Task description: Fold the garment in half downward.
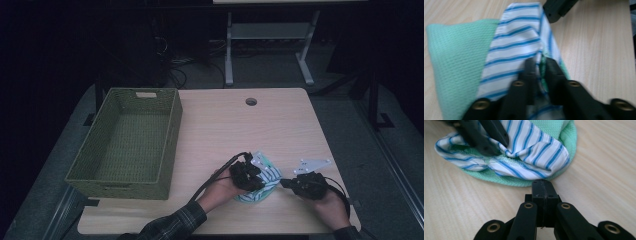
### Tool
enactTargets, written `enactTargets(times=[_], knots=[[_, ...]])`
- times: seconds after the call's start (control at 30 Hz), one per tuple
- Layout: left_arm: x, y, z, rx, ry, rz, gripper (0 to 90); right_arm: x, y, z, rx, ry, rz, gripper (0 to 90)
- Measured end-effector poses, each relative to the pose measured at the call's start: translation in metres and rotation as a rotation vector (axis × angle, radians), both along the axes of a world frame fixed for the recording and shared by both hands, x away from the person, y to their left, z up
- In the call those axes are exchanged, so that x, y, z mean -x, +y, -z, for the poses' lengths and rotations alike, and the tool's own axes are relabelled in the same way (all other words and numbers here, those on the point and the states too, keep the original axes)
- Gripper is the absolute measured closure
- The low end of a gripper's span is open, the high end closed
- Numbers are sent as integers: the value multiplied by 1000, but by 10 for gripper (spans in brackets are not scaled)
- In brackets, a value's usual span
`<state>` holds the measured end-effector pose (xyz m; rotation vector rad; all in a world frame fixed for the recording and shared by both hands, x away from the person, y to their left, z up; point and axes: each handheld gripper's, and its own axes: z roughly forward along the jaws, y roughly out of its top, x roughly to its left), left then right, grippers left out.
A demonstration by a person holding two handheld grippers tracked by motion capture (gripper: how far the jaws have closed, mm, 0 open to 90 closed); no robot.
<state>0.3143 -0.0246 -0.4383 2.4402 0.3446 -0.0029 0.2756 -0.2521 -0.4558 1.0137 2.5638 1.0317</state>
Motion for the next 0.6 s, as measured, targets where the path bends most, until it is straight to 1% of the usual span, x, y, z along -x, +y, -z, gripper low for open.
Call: enactTargets(times=[0.03, 0.07, 0.1, 0.13, 0.2, 0.23, 0.27, 0.3, 0.33, 0.37, 0.43, 0.47, 0.5, 0.57, 0.6], knots=[[0, 1, -2, 4, -3, -9, 648, -1, -1, 0, -6, -4, 7, 897], [0, 4, -6, 12, -14, -13, 618, -2, -2, -1, -7, -10, 9, 897], [-1, 7, -10, 25, -16, -21, 591, -5, -3, -2, -3, -21, 16, 896], [-1, 10, -13, 44, -14, -32, 580, -7, -4, -4, -7, -28, 25, 897], [-3, 18, -20, 59, -21, -43, 579, -12, -6, -8, -6, -48, 37, 897], [-4, 23, -24, 69, -28, -53, 585, -15, -8, -10, -13, -58, 43, 897], [-6, 29, -28, 69, -39, -65, 609, -18, -8, -11, -26, -63, 51, 897], [-6, 33, -30, 81, -39, -87, 645, -22, -9, -13, -39, -73, 45, 897], [-8, 38, -32, 79, -41, -98, 664, -25, -8, -14, -44, -73, 42, 897], [-9, 42, -32, 88, -40, -117, 700, -28, -6, -15, -53, -76, 37, 897], [-11, 50, -32, 77, -35, -135, 764, -33, -2, -16, -53, -83, 21, 897], [-11, 53, -31, 71, -34, -142, 790, -36, 2, -17, -59, -77, 17, 897], [-11, 56, -31, 70, -39, -149, 828, -40, 4, -17, -60, -82, 6, 897], [-12, 62, -29, 51, -46, -161, 879, -47, 10, -19, -68, -87, -6, 897], [-13, 65, -29, 35, -60, -172, 894, -50, 13, -20, -77, -85, -6, 897]])
